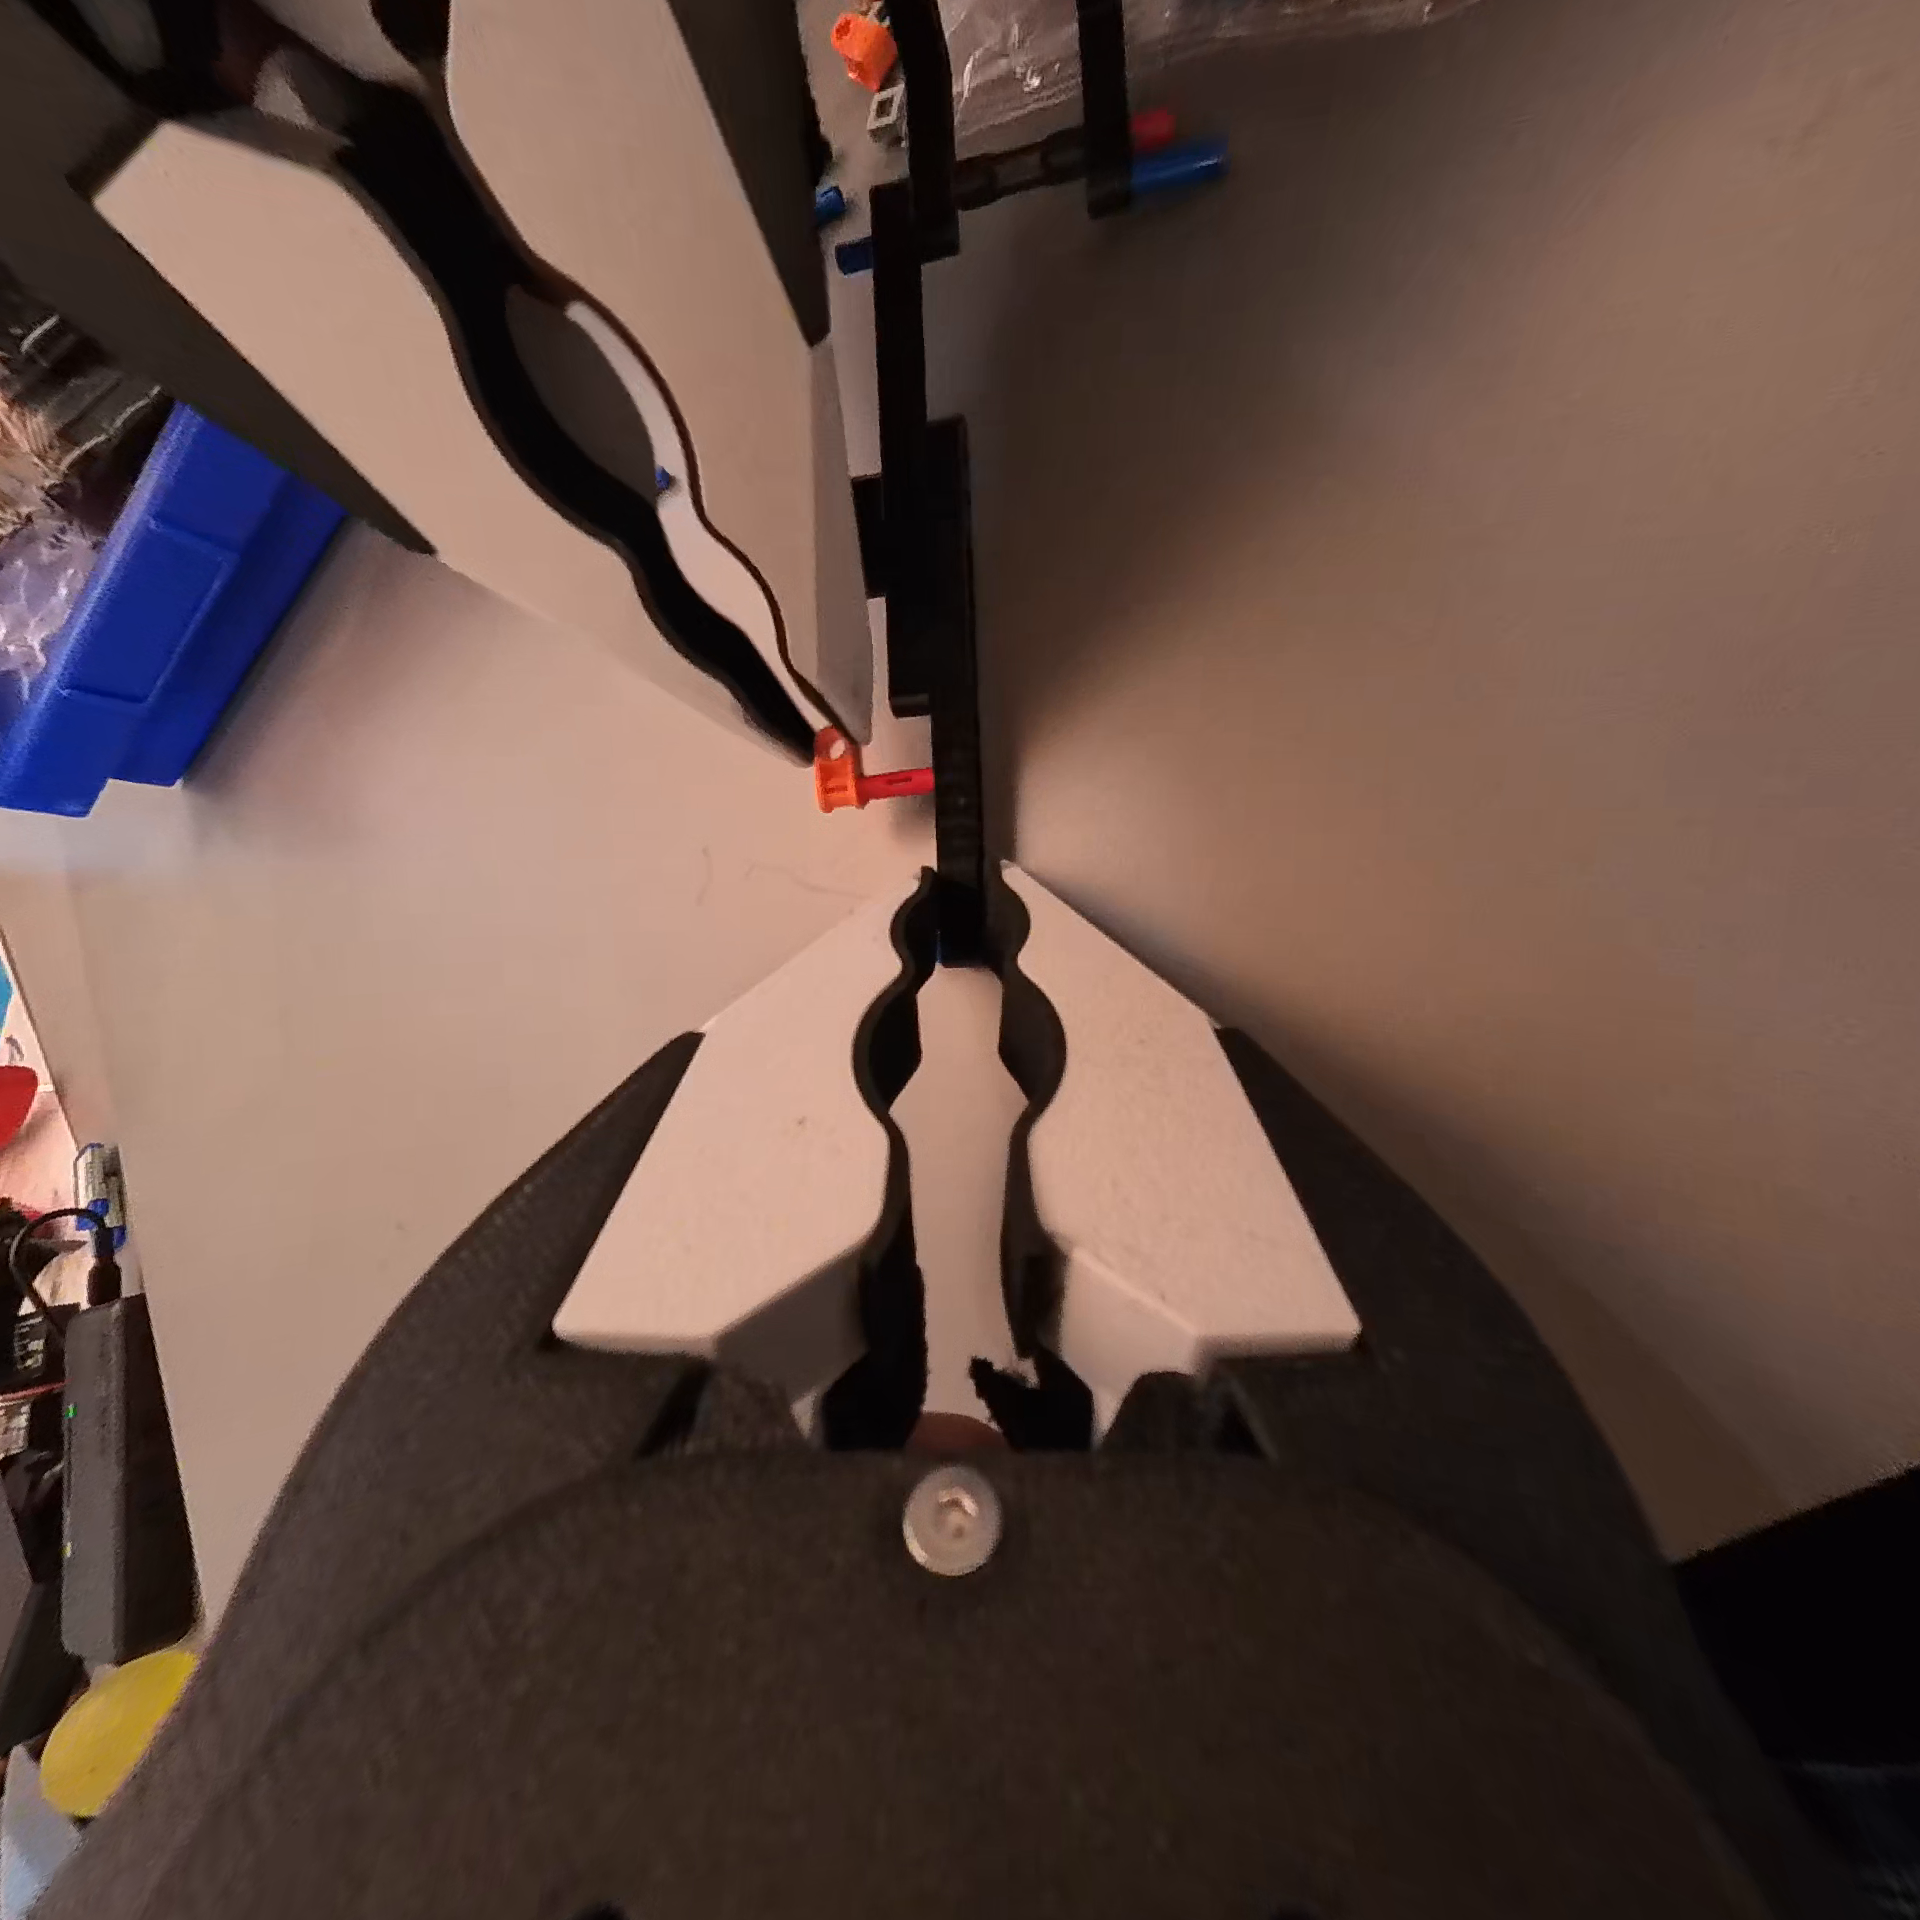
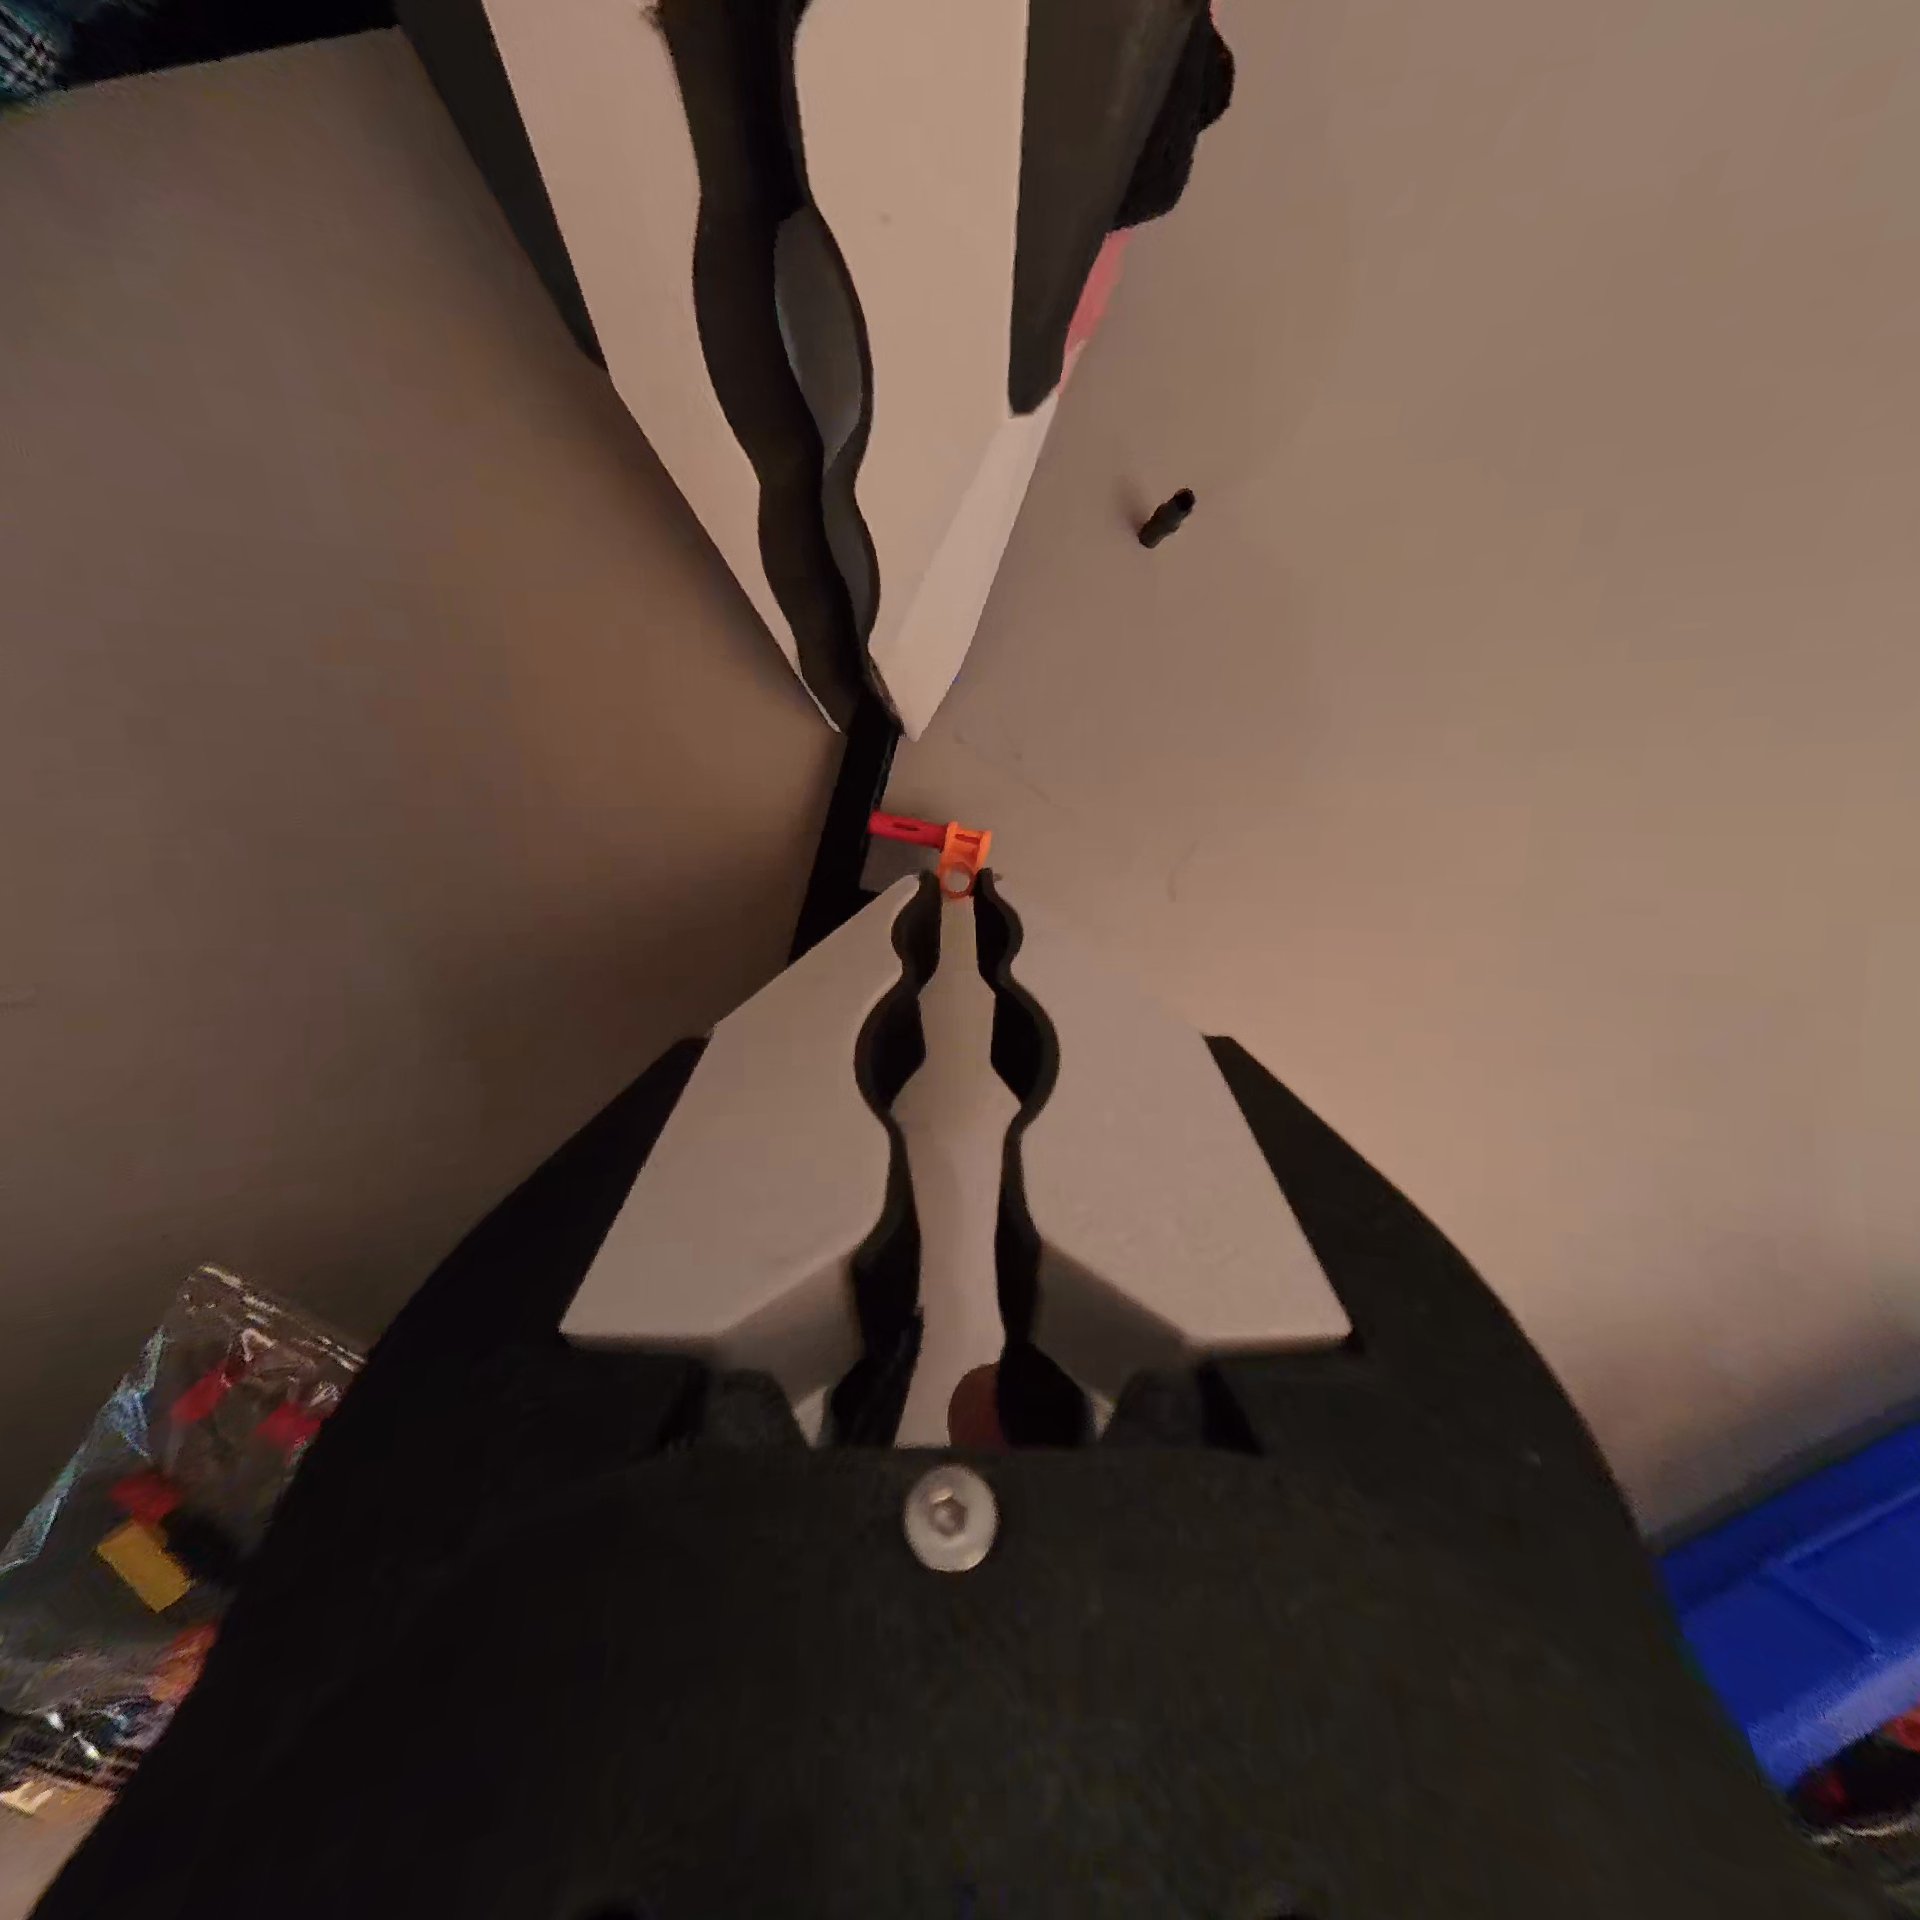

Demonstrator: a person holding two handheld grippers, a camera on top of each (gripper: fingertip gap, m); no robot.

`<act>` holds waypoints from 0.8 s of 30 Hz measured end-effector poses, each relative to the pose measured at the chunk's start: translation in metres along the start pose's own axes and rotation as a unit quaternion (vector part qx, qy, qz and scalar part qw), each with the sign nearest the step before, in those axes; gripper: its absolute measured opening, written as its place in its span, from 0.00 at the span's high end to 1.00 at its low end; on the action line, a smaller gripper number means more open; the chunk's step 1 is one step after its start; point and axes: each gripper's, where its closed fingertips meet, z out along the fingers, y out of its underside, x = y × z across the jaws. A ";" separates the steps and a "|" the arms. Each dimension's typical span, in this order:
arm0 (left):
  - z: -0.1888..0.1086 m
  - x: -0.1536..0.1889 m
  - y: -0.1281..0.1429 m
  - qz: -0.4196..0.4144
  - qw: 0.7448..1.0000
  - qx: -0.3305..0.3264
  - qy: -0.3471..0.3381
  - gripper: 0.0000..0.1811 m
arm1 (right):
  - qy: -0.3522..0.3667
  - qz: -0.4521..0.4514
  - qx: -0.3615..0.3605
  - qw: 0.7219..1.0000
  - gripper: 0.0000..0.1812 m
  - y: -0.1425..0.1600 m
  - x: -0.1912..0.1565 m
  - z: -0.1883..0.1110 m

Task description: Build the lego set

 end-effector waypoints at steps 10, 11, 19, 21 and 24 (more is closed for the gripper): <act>0.000 0.001 0.000 -0.007 1.000 0.001 -0.007 0.96 | 0.051 -0.019 0.000 0.999 0.98 -0.001 -0.003 -0.002; 0.000 0.001 0.000 -0.009 1.000 -0.001 -0.008 0.96 | 0.052 -0.012 0.005 0.999 0.98 -0.001 -0.003 -0.002; 0.000 0.000 0.000 -0.025 1.000 -0.003 -0.007 0.96 | 0.018 0.040 0.040 0.998 0.98 0.004 -0.004 0.003; 0.000 0.000 0.000 -0.029 1.000 -0.004 -0.006 0.96 | 0.011 0.048 0.046 0.998 0.98 0.004 -0.005 0.004; 0.000 -0.001 0.001 -0.032 0.999 -0.007 -0.008 0.96 | 0.012 0.053 0.060 0.997 0.98 0.001 -0.005 0.001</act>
